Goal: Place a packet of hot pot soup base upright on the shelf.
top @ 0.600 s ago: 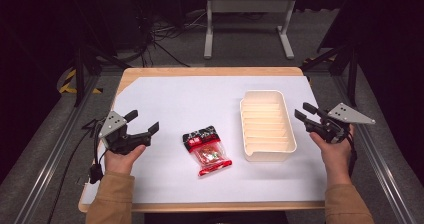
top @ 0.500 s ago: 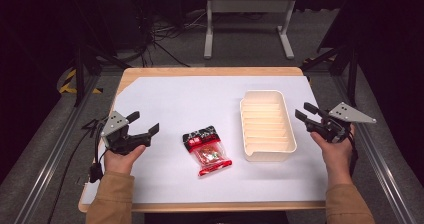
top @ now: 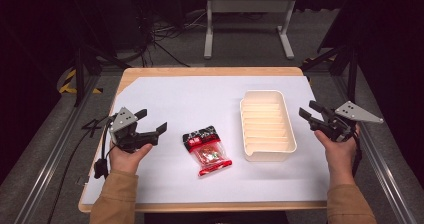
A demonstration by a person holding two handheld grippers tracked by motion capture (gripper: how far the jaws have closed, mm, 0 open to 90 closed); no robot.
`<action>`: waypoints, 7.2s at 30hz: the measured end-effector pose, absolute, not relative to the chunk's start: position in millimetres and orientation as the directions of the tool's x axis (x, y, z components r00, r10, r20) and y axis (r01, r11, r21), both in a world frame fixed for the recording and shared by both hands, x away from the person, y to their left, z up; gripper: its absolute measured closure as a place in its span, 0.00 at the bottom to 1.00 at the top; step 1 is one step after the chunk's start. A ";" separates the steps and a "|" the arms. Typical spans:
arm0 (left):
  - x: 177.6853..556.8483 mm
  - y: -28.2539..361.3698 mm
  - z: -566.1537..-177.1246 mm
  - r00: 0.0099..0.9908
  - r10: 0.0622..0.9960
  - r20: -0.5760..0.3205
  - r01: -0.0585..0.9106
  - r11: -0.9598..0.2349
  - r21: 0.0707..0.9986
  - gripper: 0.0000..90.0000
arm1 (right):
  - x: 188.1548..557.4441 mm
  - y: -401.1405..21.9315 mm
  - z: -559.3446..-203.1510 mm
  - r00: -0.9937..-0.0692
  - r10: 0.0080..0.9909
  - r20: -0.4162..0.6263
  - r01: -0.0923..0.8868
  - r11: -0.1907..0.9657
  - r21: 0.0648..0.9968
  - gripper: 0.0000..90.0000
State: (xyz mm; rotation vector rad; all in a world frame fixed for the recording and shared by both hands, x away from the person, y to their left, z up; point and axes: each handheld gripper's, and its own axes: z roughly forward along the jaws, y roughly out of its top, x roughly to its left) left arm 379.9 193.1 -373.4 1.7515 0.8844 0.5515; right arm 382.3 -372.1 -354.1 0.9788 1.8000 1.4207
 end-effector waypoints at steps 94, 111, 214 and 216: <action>446.1 133.3 -437.4 0.663 0.654 -0.364 0.702 -0.376 0.605 1.00 | 377.3 -369.4 -360.0 -0.566 0.825 0.009 0.264 0.171 0.949 0.39; 417.6 136.3 -392.1 0.752 0.593 -0.286 0.572 -0.374 0.730 1.00 | 379.4 -365.1 -355.8 -0.612 0.791 0.006 0.263 0.197 0.944 0.55; 334.5 129.0 -297.1 0.905 0.426 0.007 0.168 -0.372 0.913 0.69 | 365.3 -174.3 -274.1 -0.956 0.159 -0.248 -0.077 0.678 0.731 0.99; 336.1 131.3 -297.9 0.896 0.443 0.018 0.165 -0.371 0.914 0.63 | 370.0 -177.5 -267.3 -0.953 0.166 -0.255 -0.076 0.680 0.729 0.99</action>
